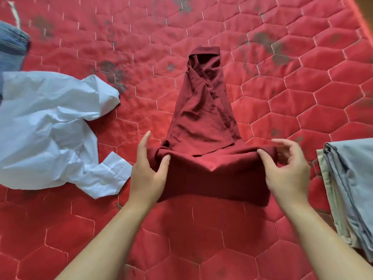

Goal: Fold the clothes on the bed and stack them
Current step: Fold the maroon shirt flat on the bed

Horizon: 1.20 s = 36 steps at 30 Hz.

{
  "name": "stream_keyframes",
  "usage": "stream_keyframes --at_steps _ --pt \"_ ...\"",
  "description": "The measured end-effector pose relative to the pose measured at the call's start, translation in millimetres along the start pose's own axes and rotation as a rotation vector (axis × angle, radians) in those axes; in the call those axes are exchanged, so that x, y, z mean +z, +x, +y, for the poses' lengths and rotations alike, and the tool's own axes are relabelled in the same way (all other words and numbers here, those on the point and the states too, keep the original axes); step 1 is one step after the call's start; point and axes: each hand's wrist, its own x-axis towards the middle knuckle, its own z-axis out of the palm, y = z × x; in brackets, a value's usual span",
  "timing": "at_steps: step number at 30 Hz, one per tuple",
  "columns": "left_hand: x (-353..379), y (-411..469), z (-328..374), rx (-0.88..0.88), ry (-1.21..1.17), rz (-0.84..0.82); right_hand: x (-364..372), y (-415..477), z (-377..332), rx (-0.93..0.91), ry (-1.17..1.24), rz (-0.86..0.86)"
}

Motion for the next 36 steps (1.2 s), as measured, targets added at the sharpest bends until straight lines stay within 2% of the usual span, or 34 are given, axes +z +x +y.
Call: stream_keyframes --at_steps 3,5,10,13,16,20,23,27,32,34,36 --pt "5 78 25 0.044 0.025 0.076 32 72 -27 0.03 0.087 0.026" --pt "17 120 26 -0.055 0.086 0.05 56 112 -32 0.061 0.082 -0.06" --pt "58 145 -11 -0.352 0.472 -0.046 105 138 11 0.021 -0.313 -0.352" --pt "79 144 -37 -0.442 0.441 -0.025 127 130 39 0.053 -0.397 -0.403" --pt "94 140 -52 -0.383 0.341 -0.011 144 121 48 0.076 -0.349 -0.346" --pt "104 122 -55 -0.279 0.168 -0.076 148 100 53 0.086 -0.275 -0.344" --pt "98 88 -58 -0.274 0.14 -0.099 124 67 62 0.111 -0.23 -0.341" --pt "78 13 -66 -0.289 0.181 -0.202 78 -1 81 0.207 -0.285 -0.397" --pt "42 -63 -73 -0.358 0.282 -0.238 29 -60 98 0.346 -0.354 -0.37" --pt "32 -81 -76 -0.46 0.354 -0.206 18 -72 101 0.385 -0.384 -0.338" --pt "26 -94 -76 -0.581 0.321 -0.208 12 -82 103 0.355 -0.42 -0.331"
